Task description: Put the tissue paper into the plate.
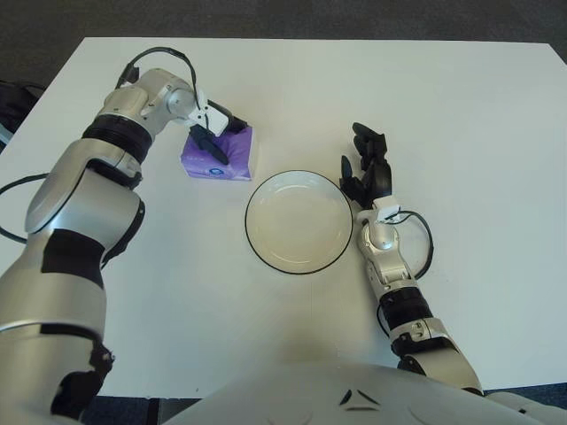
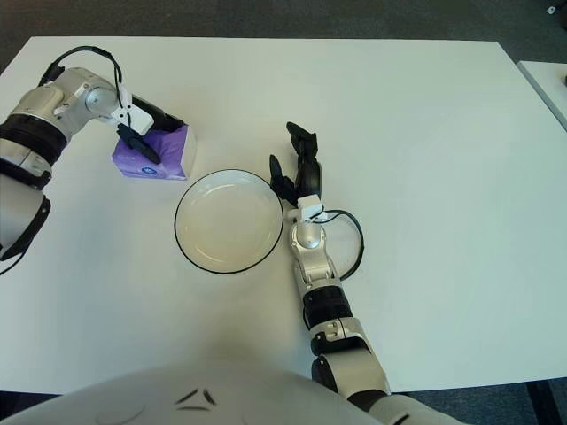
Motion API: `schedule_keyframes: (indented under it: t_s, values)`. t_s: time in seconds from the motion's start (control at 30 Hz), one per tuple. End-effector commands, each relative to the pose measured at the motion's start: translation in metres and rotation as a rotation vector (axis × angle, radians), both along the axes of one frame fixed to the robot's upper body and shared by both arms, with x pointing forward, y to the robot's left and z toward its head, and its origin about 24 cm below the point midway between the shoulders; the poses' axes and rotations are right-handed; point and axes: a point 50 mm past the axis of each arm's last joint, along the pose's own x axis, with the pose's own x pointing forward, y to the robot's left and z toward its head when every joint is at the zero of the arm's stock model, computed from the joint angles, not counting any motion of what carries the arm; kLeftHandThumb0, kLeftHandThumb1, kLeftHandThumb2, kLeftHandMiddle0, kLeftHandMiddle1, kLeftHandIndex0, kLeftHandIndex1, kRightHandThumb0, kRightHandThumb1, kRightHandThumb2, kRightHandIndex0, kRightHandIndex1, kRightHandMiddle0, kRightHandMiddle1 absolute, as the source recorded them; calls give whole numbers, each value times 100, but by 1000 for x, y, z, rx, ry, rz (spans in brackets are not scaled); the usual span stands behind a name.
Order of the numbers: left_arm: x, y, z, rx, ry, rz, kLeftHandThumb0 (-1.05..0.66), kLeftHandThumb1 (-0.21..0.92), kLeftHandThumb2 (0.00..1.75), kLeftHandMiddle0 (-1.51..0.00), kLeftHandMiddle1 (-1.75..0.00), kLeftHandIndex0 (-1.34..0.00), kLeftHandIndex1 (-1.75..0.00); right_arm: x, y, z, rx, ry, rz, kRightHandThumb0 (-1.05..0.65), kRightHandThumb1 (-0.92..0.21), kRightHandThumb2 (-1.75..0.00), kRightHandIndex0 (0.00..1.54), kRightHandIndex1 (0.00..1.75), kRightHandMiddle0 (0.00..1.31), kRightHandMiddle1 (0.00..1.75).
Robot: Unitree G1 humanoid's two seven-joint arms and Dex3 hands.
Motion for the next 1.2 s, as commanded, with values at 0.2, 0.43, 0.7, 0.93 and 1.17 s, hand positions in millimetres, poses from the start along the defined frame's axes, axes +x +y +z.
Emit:
schedule_keyframes:
  t_s: [0.2, 0.43, 0.7, 0.93, 1.17]
  values:
    - [-18, 26, -51, 117, 193, 56, -105, 92, 19, 0, 0, 0, 0, -51, -15, -85, -31, 400, -44, -64, -92, -62, 21, 54, 0, 84]
    - [-26, 31, -68, 153, 176, 14, -105, 92, 23, 0, 0, 0, 0, -51, -15, -84, -19, 398, -50, -61, -92, -59, 22, 55, 0, 86]
    - [-34, 24, -85, 228, 93, -100, -104, 90, 18, -3, -2, 0, 0, -52, -16, -84, -9, 401, -59, -60, -92, -59, 22, 56, 0, 90]
    - [-41, 22, -102, 254, 18, -113, -94, 84, 17, -20, -34, -1, -23, -52, -16, -84, -3, 401, -69, -59, -92, -59, 21, 56, 0, 91]
    - [-47, 22, -141, 266, -27, -97, -82, 69, 30, -18, -83, 0, -65, -54, -15, -84, 0, 401, -76, -59, -92, -59, 22, 56, 0, 91]
